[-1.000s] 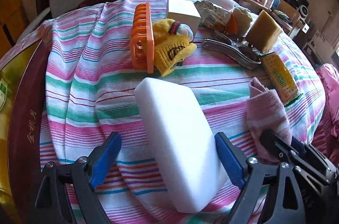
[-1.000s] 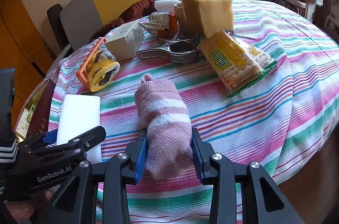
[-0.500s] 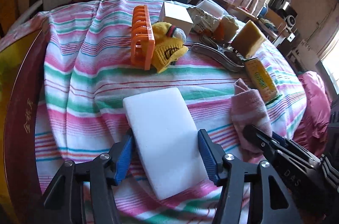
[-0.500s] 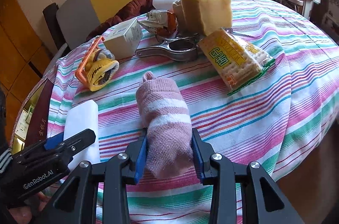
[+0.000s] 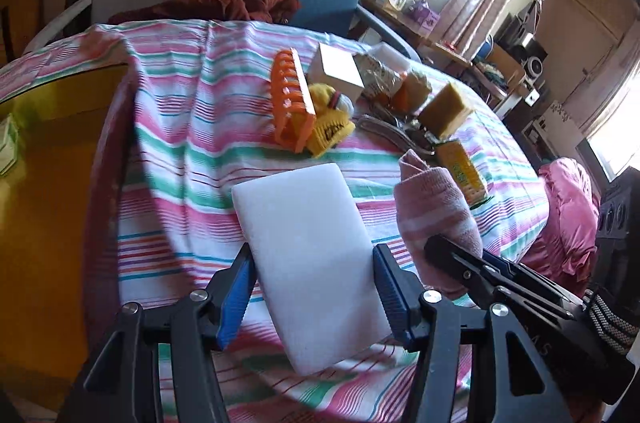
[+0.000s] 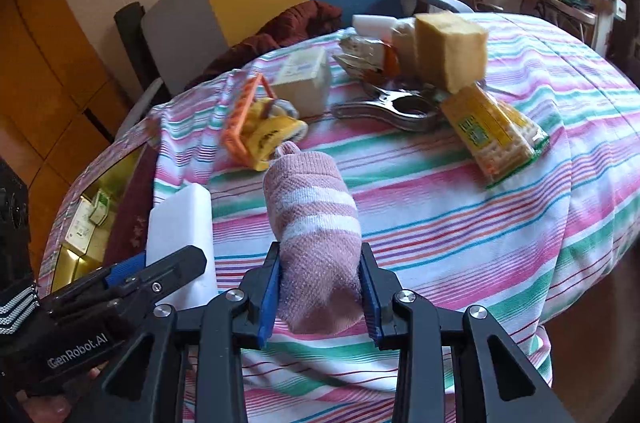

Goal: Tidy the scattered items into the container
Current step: 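Carry the white sponge and pink sock over the gold tray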

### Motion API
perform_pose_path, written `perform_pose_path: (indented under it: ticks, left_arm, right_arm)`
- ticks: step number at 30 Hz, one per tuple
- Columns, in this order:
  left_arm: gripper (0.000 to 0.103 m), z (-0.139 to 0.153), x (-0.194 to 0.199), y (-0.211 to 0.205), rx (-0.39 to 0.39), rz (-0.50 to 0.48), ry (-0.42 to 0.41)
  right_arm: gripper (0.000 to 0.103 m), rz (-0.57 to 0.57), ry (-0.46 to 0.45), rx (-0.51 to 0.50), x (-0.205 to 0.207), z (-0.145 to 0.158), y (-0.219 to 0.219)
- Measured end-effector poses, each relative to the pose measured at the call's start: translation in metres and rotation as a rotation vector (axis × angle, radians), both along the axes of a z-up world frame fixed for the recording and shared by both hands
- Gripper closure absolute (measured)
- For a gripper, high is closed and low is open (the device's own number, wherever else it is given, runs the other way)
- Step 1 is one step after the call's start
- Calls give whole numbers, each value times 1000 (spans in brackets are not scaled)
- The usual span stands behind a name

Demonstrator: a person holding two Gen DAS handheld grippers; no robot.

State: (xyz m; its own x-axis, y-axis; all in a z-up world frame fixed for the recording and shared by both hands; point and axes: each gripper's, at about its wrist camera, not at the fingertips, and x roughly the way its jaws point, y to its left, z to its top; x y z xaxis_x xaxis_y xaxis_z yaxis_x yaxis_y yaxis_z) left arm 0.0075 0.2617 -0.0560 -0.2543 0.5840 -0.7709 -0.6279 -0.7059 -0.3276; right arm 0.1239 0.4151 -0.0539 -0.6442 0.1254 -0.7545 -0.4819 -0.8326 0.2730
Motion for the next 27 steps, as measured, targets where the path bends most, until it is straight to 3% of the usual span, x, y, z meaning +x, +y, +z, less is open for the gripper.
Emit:
perform_pose_path:
  ticks: [13,21,27]
  left_arm:
    - [44,35,-25,-111,73,141,15]
    - [44,23,-65,-205,8,313,11]
    - [42,3,-99,-252,-96,359,-14]
  right_arm:
    - [67,205,55,-26,-48,39,-91]
    - [67,385,25,-65,-113,39,-170]
    - [67,467,-49,-127,-157,19,-220]
